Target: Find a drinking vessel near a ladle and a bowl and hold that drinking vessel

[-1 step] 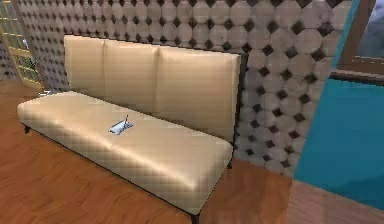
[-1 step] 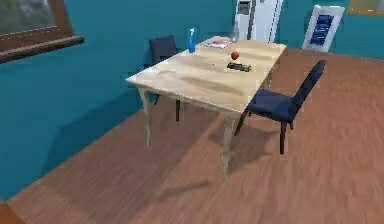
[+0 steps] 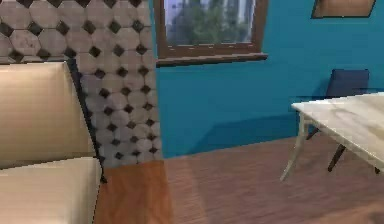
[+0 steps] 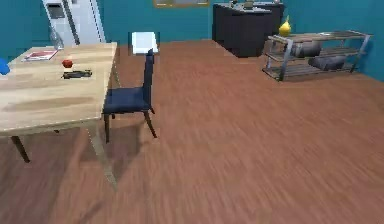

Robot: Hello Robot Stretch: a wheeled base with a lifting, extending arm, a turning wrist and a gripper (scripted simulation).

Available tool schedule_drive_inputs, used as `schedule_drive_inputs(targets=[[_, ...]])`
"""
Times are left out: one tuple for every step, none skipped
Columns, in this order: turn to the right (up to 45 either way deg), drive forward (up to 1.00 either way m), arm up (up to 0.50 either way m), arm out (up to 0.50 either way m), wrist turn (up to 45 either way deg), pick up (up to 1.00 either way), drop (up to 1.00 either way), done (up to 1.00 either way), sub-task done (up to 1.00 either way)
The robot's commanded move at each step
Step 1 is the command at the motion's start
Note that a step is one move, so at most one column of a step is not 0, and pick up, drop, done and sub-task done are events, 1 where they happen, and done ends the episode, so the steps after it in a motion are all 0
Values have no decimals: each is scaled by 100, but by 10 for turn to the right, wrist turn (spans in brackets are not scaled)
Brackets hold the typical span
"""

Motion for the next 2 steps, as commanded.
schedule_drive_inputs(targets=[[450,0,0,0,0,0,0,0,0],[450,0,0,0,0,0,0,0,0]])
